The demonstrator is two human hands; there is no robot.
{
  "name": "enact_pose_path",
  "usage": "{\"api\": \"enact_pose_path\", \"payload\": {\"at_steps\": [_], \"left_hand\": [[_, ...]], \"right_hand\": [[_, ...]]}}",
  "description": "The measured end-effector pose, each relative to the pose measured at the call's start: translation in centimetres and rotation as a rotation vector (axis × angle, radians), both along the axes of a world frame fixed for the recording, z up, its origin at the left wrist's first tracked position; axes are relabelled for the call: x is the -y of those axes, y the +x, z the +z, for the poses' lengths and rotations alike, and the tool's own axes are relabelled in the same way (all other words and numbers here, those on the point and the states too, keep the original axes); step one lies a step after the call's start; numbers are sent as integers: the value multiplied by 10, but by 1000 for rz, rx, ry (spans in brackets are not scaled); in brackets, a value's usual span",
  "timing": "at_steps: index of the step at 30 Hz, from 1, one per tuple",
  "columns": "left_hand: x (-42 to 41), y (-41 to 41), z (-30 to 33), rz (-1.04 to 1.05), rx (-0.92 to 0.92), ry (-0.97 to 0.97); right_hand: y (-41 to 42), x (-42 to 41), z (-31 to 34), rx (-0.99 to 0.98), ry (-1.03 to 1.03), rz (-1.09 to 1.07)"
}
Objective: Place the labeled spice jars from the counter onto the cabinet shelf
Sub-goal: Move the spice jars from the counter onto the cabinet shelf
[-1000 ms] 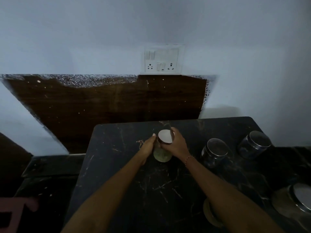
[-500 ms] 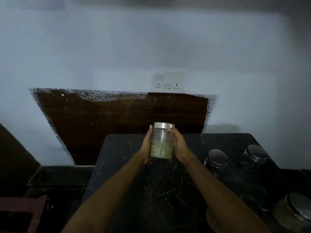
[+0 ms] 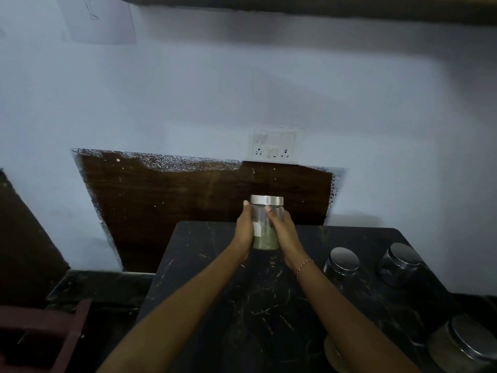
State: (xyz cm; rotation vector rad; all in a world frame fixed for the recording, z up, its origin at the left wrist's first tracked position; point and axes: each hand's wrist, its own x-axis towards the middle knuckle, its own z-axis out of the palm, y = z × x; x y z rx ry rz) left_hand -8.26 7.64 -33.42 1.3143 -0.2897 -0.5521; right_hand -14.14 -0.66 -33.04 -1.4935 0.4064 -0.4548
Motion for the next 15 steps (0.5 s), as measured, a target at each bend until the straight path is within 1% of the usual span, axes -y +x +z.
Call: {"api": "enact_pose_path", "payload": {"at_steps": [6, 8, 11, 15], "left_hand": [[-4, -12, 5, -106, -57, -82], [-3, -16, 6, -139, -72, -81], [-3, -20, 8, -202, -99, -67], [-2, -23, 13, -276, -153, -103]], "right_hand": [[-11, 2, -3, 25, 230, -11], [-14, 3, -5, 33, 283, -6], [-21, 8, -6, 53, 304, 11], [-27, 23, -3, 29, 177, -23]]}}
